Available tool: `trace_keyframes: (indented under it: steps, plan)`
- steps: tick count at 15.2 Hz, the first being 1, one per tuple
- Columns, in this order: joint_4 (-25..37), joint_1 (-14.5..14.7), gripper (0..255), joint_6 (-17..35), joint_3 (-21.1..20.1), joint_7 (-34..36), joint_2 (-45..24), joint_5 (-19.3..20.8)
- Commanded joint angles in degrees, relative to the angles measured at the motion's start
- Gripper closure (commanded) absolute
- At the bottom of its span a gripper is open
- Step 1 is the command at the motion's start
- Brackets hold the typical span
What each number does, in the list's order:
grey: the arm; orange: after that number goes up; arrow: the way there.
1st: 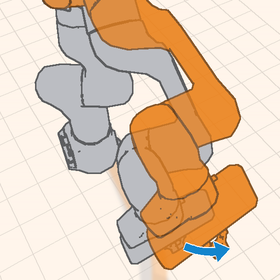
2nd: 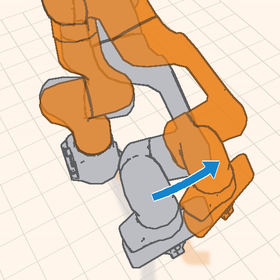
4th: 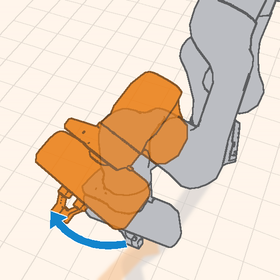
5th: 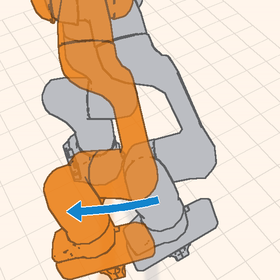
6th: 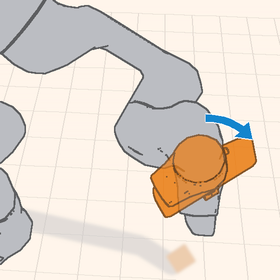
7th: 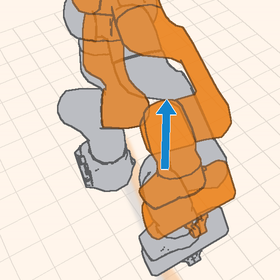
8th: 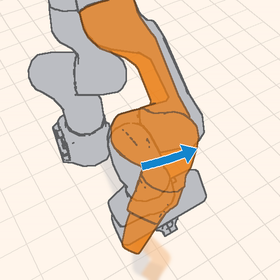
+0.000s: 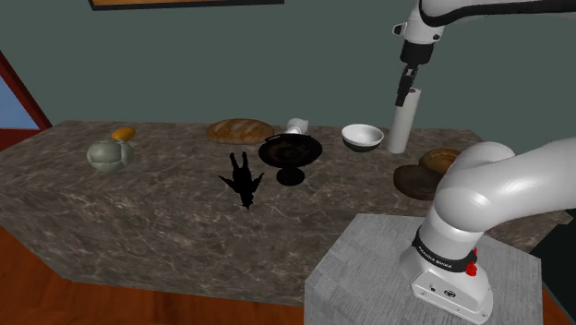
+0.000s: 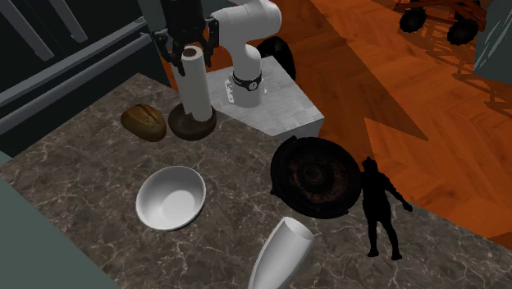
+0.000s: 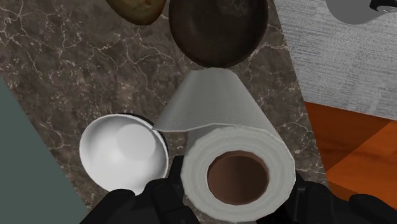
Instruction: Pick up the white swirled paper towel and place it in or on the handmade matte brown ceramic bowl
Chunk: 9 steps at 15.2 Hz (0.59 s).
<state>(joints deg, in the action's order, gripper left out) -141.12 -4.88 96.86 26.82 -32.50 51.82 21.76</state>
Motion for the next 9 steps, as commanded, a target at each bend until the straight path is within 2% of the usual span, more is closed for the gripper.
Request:
trace_keyframes:
  steps: [1, 9]
  plan:
    - [0.93, -1.41, 255, -3.33, 0.24, -1.94, 2.57, 0.76]
    - [7.16, -6.02, 255, -15.07, 2.19, -10.64, 9.59, 4.26]
